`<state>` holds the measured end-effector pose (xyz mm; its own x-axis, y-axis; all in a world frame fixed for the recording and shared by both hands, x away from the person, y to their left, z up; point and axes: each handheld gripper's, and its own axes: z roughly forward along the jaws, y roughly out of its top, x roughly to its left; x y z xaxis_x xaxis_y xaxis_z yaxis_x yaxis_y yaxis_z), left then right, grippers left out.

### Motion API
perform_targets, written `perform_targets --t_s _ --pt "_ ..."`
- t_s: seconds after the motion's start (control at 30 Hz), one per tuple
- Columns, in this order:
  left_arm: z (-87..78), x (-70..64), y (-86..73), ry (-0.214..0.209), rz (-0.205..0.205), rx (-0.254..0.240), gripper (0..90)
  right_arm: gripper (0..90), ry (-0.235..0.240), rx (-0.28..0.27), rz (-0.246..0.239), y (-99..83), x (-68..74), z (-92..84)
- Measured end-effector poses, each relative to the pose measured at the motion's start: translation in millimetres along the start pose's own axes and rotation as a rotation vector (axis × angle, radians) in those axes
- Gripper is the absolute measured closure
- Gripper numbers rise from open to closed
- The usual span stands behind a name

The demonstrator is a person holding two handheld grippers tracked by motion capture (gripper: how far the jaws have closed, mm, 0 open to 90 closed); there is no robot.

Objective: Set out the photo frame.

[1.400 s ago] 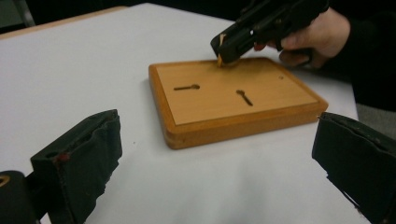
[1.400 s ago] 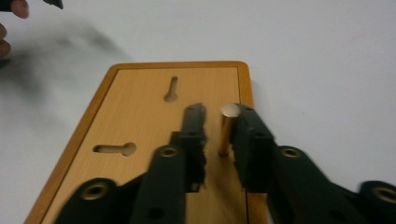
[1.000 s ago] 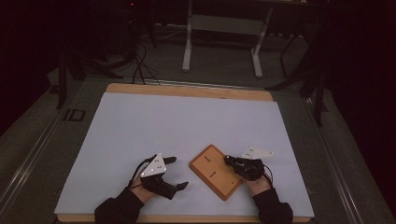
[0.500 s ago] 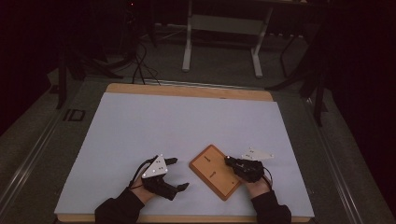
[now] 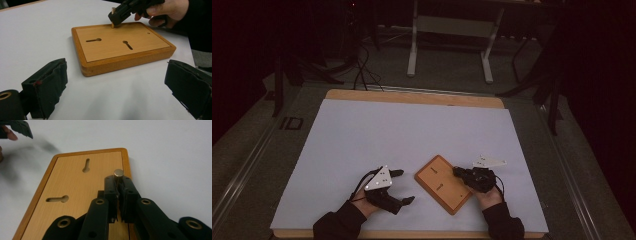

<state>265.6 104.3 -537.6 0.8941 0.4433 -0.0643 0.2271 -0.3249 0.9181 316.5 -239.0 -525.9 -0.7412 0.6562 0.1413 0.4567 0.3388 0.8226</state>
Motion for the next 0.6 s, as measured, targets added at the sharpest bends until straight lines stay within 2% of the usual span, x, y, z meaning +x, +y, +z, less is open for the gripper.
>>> perform_targets --t_s 0.2,0.33,0.5,0.6 --pt "0.1 1.3 1.9 -0.017 -0.042 0.044 6.5 85.4 0.03 0.003 0.009 0.4 -4.4 0.1" --pt "-0.3 1.1 3.5 -0.04 -0.06 0.049 6.6 85.4 0.04 0.006 0.016 1.0 -6.2 0.2" --pt "0.6 1.8 3.7 -0.039 -0.063 0.063 6.6 85.4 0.062 0.001 0.051 0.4 -10.6 -0.2" --pt "1.3 2.5 4.4 -0.054 -0.083 0.071 6.6 85.5 0.077 0.0 0.07 0.3 -13.7 -0.3"
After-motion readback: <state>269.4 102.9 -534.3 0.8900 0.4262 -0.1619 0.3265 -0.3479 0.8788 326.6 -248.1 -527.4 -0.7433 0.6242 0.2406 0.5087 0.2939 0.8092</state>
